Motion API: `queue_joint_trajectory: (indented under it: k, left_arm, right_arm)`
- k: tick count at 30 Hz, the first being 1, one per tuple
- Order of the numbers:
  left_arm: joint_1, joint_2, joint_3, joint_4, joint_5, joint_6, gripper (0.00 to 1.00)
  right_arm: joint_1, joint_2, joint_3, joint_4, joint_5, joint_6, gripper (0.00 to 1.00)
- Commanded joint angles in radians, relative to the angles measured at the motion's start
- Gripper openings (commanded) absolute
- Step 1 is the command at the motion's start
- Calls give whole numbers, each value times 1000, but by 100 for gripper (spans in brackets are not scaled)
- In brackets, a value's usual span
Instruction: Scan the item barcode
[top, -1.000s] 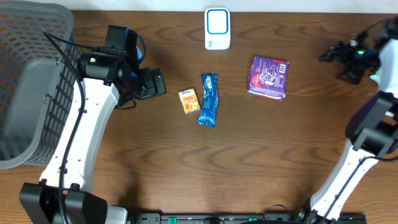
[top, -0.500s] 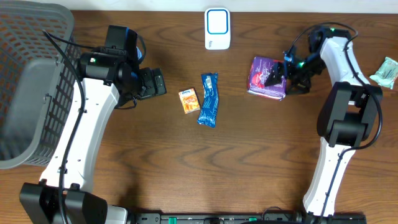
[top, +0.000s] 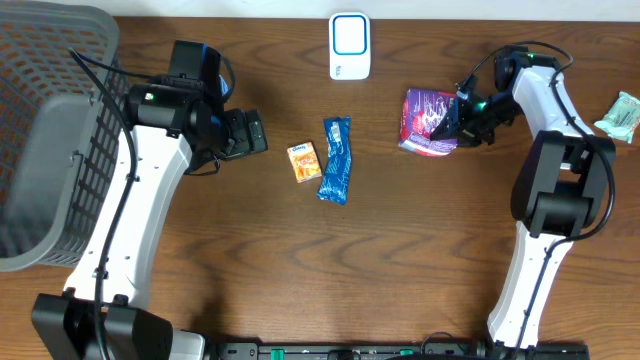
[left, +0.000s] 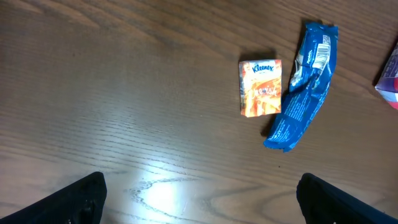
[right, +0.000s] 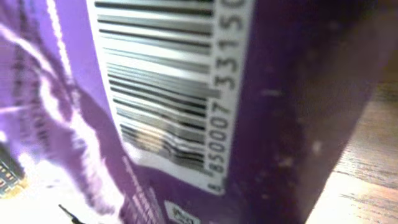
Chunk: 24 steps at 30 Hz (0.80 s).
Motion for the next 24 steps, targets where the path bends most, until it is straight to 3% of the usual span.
queue_joint_trajectory:
  k: [1, 6, 11, 15, 20, 24]
  left_arm:
    - [5, 4, 5, -3, -10, 6, 98]
    - [5, 4, 5, -3, -10, 6, 98]
    - [5, 4, 5, -3, -10, 6, 98]
    - [5, 4, 5, -3, -10, 6, 98]
    - [5, 4, 5, -3, -10, 6, 98]
    - [5, 4, 5, -3, -10, 6, 98]
  right_arm:
    - [5, -10, 72, -39, 116, 51, 20]
    - [36, -10, 243, -156, 337, 104, 18]
    - [107, -10, 370, -245, 750, 224, 13]
    - [189, -5, 357, -266, 1032, 320, 8]
    - [317, -4, 270, -283, 1373, 513, 14]
    - [391, -4, 197, -252, 1402, 539, 22]
